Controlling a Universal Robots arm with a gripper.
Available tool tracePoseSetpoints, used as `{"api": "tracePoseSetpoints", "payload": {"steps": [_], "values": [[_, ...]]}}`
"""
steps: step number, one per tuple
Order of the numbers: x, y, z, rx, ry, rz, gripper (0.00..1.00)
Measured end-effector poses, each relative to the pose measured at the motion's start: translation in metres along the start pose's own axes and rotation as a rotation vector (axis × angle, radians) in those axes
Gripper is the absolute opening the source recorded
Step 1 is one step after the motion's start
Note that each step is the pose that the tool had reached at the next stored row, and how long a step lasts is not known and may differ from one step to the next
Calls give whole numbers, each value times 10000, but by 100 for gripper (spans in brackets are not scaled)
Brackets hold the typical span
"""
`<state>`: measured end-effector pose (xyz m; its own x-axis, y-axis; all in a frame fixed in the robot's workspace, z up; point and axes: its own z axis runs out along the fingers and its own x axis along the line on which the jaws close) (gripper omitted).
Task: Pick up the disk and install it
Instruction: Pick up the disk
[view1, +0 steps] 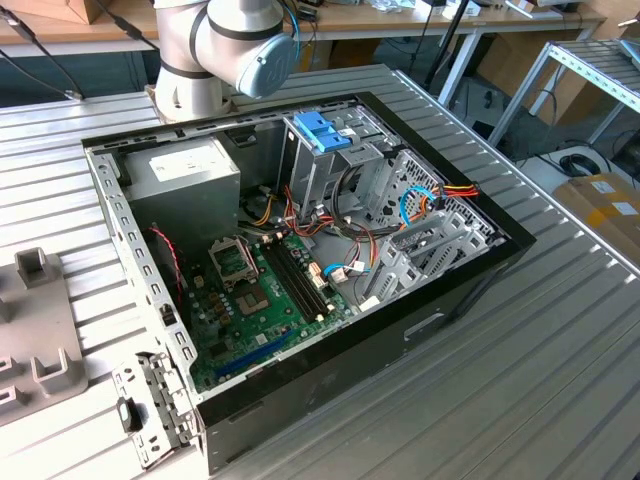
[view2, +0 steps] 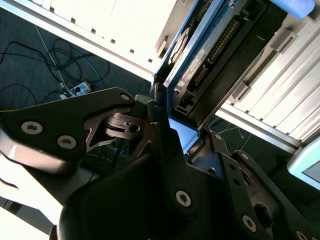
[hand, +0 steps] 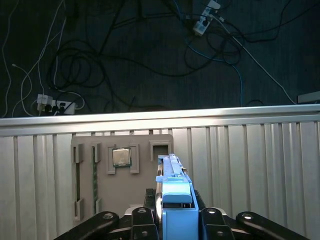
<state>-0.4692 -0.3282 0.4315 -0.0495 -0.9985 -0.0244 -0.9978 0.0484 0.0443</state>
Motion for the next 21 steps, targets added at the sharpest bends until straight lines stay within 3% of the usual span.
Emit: {"api": "tracePoseSetpoints", "payload": {"steps": [21], "values": [[-2,4,-90,0,0,0,37]]}}
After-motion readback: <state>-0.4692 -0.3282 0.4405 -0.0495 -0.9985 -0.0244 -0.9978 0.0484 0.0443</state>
